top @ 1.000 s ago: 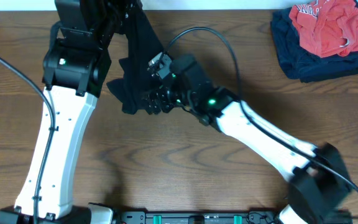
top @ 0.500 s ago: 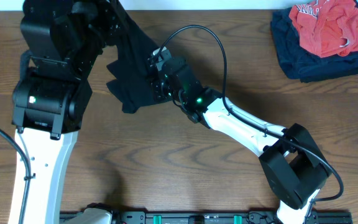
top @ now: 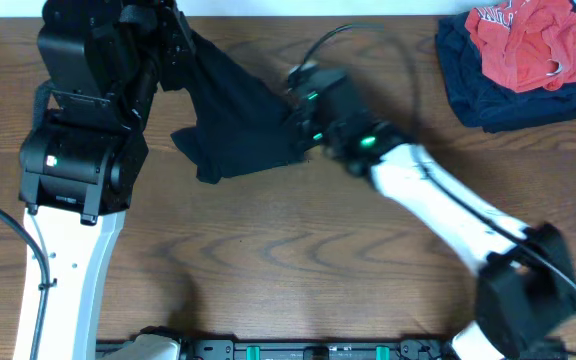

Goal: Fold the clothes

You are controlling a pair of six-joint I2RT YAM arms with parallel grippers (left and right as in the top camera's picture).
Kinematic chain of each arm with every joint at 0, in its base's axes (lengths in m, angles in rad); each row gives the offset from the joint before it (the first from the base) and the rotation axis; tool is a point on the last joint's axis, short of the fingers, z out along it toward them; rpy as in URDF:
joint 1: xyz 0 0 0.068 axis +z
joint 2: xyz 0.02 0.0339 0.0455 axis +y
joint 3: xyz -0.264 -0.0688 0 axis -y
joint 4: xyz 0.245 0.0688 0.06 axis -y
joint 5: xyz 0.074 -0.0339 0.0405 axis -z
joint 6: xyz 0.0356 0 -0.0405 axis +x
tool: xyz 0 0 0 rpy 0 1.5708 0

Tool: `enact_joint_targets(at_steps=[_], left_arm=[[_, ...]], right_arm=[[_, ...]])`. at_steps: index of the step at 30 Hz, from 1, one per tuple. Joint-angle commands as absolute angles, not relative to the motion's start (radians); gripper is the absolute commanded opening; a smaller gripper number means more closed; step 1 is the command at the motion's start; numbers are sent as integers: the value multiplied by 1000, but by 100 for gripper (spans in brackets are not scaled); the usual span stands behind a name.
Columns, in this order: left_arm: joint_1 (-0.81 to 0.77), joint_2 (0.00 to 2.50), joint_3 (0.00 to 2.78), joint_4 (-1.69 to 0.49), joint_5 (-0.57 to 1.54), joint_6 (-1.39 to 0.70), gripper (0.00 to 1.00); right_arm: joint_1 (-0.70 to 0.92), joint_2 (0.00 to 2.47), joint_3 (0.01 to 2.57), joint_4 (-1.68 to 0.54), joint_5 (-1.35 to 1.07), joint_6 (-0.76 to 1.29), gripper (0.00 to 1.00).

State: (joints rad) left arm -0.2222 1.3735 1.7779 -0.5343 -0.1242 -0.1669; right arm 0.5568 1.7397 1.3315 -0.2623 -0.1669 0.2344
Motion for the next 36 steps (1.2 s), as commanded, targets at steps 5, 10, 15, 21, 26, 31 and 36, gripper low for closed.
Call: enact_joint_targets(at_steps=[5,10,15,21,26,31,36], left_arm=[[-215,1364,1793,-535,-176,-132,6],[-215,1364,1793,-589,-162,-135,6],[-249,1336,1793,-698,-97,-129,6],[-343,1273,1793,-654,-97,-83,6],[-418,1203,1793,-591,-97,-82,6],[-474,1122,1793,-570,-97,-83,6],[-496,1064,1793,-558,-97,-83,6]], right_arm=[[469,1695,1341,-278,-378,159,1],[418,1712,1341,-239,-359,159,1],[332,1711,1374,-228,-433,116,1],[242,1687,1474,-343,-507,68,1],[193,1618,1598,-540,-505,-10,1],[112,1497,1694,-711,-503,-25,1],[30,1366,1713,-760,-503,-25,2]])
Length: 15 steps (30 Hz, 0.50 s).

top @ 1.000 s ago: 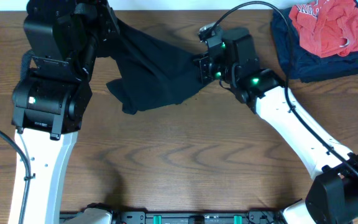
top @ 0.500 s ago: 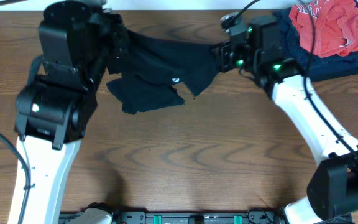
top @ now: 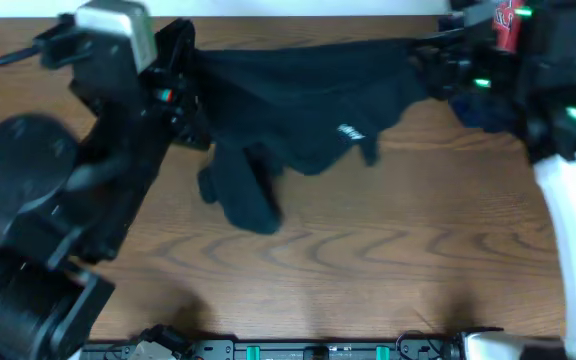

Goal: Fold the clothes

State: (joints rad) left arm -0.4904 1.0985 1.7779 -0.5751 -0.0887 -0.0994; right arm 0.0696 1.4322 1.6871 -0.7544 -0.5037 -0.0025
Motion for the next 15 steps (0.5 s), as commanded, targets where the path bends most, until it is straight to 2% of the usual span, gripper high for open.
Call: enact_joint_targets(at_steps=[1,8,15], left_arm=[[-496,1057,1793,-558,-97,-82,6],[-496,1087,1793,-589,-103,-82,6],[-496,1193,1793,-665,-281,-83,6]], right_arm=[[22,1351,1713,-759,-501,-25,1],[23,1375,1713,-746,-502,-32,1],[76,1592,1713,-658,-502,-32,1]])
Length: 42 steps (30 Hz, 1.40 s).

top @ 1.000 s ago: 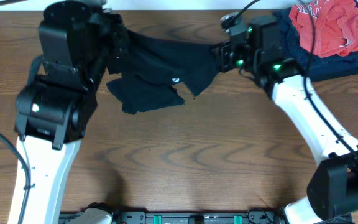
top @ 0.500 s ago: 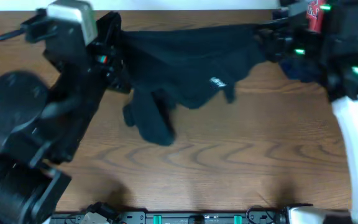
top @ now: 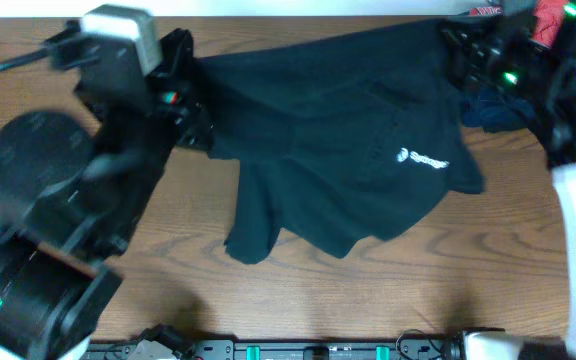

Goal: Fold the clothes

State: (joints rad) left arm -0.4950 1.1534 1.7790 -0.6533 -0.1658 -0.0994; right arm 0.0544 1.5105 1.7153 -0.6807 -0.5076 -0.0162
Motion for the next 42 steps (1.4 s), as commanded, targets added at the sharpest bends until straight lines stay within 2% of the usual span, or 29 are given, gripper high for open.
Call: enact_joint_targets(at_steps=[1,5,13,18,19,21,24,25,30,35,42], left_arm=[[-496,1212,1793,-674,-308,-83,6],[-477,1293,1793,-707,-399,-83,6],[-385,1472,1793,-714,-410,-87,6],[-307,1601,1793,-670,-409,-86,6],[-290,1623,1793,-652,-409,-86,6],[-255,1663,1793,-611,-405,-86,6],[-207,1705,1793,-561,-373,-86,6],[-194,1715,1793,-548,-363,-86,6],[-143,1744,1793,-502,-350,-86,6],[-99,1751,1793,-475,-350,-86,6],[-20,1765,1793,-467,-349,-86,6]], right_arm=[[84,1634,1713,-630,-502,-31,1],[112,1804,1713,-485,-499,-26,1],[125,2099,1714,-150,-445,56,1],[118,2128,1717,-149,-445,73,1],[118,2119,1722,-178,-447,73,8],[123,2097,1737,-254,-457,53,43],[143,2051,1759,-393,-463,18,73],[153,2032,1763,-439,-464,12,78],[252,1967,1764,-634,-484,-14,80],[431,1968,1763,-836,-486,-60,79],[687,2017,1755,-937,-404,-88,79]])
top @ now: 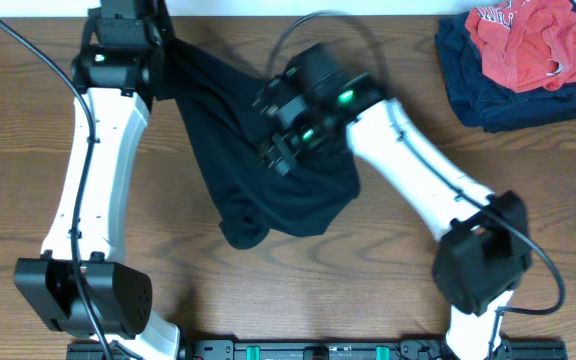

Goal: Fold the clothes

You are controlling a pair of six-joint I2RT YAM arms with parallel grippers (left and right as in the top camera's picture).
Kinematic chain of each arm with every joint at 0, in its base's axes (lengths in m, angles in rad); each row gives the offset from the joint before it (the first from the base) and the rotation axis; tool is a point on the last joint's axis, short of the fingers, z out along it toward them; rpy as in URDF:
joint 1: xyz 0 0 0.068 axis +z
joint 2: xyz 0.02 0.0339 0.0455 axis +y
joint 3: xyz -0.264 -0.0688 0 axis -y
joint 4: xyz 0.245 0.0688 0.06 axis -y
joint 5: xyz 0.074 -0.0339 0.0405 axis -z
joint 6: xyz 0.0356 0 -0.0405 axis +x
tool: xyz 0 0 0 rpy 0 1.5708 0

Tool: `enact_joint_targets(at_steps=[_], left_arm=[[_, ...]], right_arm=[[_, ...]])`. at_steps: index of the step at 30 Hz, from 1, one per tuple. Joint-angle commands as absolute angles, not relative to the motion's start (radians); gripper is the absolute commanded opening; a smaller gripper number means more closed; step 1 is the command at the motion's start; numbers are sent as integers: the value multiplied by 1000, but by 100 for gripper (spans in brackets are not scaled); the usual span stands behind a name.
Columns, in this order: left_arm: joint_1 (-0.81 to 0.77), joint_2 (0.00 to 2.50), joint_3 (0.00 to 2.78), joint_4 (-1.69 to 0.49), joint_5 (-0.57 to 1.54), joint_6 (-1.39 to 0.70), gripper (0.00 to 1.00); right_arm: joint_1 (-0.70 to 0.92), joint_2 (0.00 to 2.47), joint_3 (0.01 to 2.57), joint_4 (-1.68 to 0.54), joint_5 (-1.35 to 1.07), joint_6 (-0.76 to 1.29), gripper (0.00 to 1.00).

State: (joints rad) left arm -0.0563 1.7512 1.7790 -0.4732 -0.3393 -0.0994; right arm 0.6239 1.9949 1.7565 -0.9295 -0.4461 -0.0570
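Observation:
A black shirt [268, 190] lies gathered on the wooden table [368, 290] at centre-left, and its lower end bunches near the middle. My left gripper [160, 72] is at the shirt's top-left corner and appears shut on the cloth. My right gripper [271, 140] sits over the shirt's middle with cloth bunched at its fingers. It looks shut on the cloth. No logo shows on the shirt.
At the back right corner a red garment [528, 40] lies crumpled on a folded navy one [468, 95]. A black rail [308, 350] runs along the table's front edge. The left arm [93, 180] stretches down the left side, and the right arm [418, 170] crosses the centre-right.
The shirt was spread wide with its white logo showing and my right gripper at the back right. Now that gripper is at the centre, the shirt is gathered narrow and the logo is hidden.
At first the shirt hung bunched between both grippers, close together at the back left. Then the grippers were far apart with the shirt stretched along the back edge. It was then opened wider, logo up. Now the grippers are close together and the shirt is bunched.

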Motion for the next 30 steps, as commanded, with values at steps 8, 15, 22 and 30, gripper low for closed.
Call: enact_joint_targets(at_steps=[8,15,22,30], left_arm=[[54,1779,1791,-484,-348,-87,6],[55,1779,1791,-511,-348,-87,6],[55,1779,1791,-530,-348,-87,6],[55,1779,1791,-598,-348,-87,6]], right_arm=[[836,2098,1750,-924,-408,-87,78],[898,2199,1761,-920,-355,-83,79],[839,2199,1809,-1116,-210,-121,79],[713,2219,1796,-1085,-184,-136,80]])
